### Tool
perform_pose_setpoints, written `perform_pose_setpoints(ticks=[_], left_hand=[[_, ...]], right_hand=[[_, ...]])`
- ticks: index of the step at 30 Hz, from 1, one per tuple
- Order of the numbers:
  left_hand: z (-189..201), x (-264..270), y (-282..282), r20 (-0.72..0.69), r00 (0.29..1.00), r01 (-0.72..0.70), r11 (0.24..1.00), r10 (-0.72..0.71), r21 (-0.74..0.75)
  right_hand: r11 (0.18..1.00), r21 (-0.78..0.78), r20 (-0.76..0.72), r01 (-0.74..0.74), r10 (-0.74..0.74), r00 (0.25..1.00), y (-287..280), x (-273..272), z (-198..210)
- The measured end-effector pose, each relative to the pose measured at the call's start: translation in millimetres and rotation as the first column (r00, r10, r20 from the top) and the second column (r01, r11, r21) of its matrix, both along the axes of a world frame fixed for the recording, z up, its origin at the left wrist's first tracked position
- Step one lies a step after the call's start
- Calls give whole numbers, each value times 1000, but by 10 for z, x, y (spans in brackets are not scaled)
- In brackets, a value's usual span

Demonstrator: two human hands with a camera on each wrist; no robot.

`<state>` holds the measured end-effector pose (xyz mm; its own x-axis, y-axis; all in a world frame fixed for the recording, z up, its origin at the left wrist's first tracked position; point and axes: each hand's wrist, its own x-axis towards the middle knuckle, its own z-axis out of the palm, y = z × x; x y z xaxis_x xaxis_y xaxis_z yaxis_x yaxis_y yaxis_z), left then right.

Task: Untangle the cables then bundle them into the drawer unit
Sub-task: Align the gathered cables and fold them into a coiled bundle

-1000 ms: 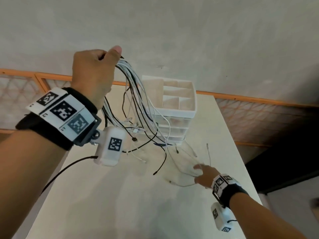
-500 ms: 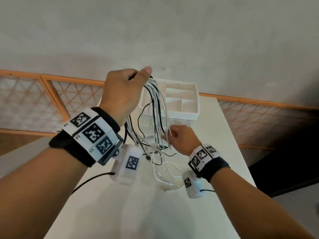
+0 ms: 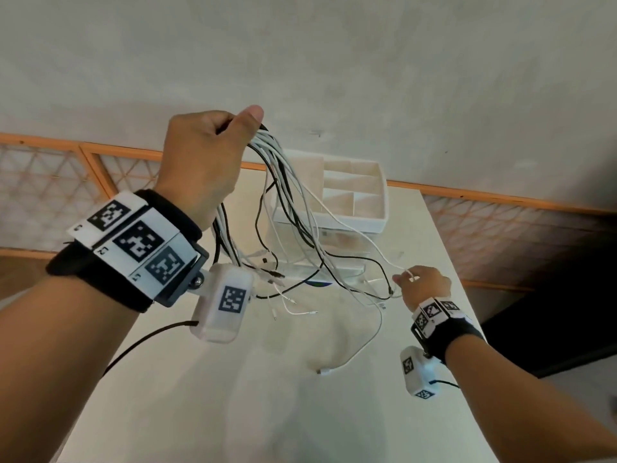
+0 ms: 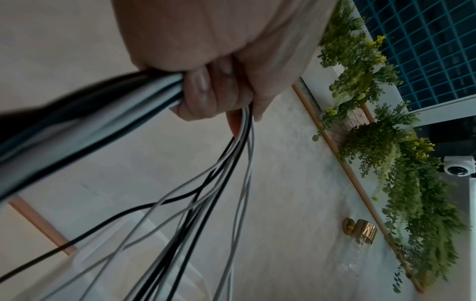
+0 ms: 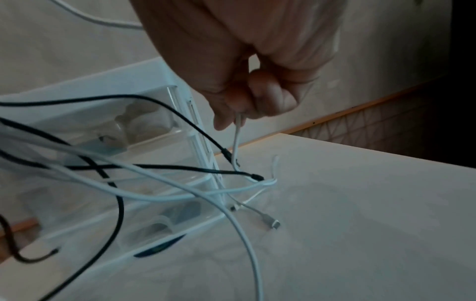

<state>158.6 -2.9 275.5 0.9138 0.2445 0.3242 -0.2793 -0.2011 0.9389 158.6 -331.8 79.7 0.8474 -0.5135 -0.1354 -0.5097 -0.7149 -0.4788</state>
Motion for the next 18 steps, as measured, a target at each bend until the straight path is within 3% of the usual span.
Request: perform_pose_setpoints(ticks=[2, 4, 8, 11, 15, 18], left_hand=[[3, -5, -20, 0, 1000, 16, 1000, -16, -3], [-7, -10, -61, -11, 998, 57, 998, -57, -3], [-48, -39, -187, -15, 992, 128, 991, -127, 41], [-73, -75, -220, -3, 990, 138, 989, -138, 58], [-45, -112, -140, 0, 992, 123, 991, -123, 62], [12, -123, -45, 0, 997, 80, 997, -80, 17]], right_hand=[[999, 34, 54, -38, 36, 998, 67, -32, 71], [983, 46, 140, -177, 170, 976, 244, -33, 206], [816, 130, 407, -563, 474, 781, 815, 44, 569], [766, 122, 513, -631, 495, 701, 1121, 131, 663], [782, 115, 384, -613, 534, 753, 1084, 136, 463], [869, 45, 183, -492, 477, 859, 860, 111, 164]])
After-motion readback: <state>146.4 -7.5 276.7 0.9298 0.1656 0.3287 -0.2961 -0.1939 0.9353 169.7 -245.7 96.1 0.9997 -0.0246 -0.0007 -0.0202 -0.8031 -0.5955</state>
